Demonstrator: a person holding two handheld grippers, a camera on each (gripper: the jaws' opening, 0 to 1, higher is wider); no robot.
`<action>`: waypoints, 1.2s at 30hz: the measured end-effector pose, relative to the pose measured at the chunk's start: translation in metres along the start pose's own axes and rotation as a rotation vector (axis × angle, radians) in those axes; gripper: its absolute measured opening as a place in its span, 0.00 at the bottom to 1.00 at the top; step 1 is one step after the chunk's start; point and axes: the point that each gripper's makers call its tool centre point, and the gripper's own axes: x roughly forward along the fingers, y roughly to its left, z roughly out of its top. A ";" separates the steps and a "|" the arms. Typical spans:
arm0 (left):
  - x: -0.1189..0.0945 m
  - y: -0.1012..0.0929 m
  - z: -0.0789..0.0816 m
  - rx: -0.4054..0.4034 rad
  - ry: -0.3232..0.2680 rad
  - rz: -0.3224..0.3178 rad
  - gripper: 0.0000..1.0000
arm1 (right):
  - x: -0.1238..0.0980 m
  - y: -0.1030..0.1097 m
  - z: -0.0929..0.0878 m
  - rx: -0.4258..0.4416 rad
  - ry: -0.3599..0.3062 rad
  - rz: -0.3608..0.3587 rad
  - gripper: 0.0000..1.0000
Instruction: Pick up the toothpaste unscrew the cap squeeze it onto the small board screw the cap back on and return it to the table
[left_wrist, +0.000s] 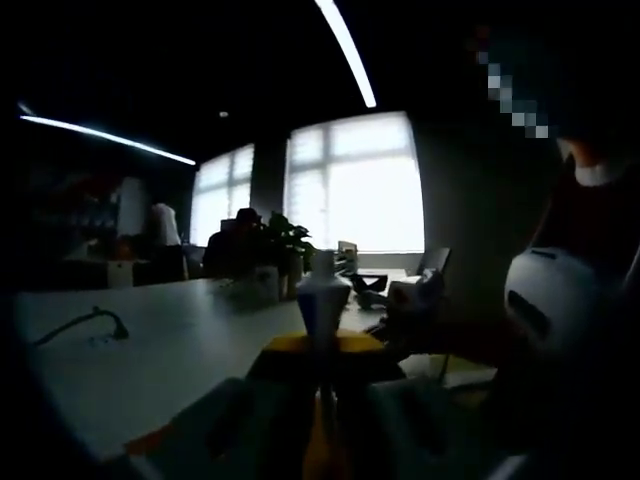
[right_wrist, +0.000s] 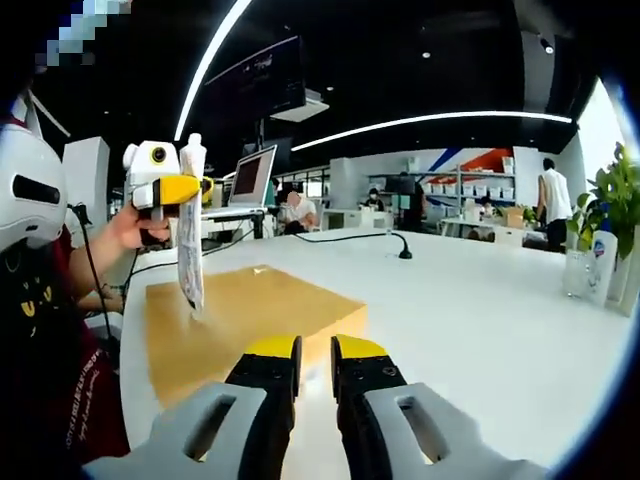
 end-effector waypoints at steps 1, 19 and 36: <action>0.000 -0.001 0.000 0.000 -0.001 0.000 0.04 | 0.001 0.000 -0.002 -0.002 0.007 -0.002 0.13; -0.002 0.001 -0.003 0.009 0.019 0.027 0.04 | 0.009 0.003 -0.024 0.015 0.099 -0.014 0.16; -0.007 0.004 -0.004 0.008 0.019 0.046 0.04 | 0.014 0.004 -0.033 0.042 0.138 -0.014 0.11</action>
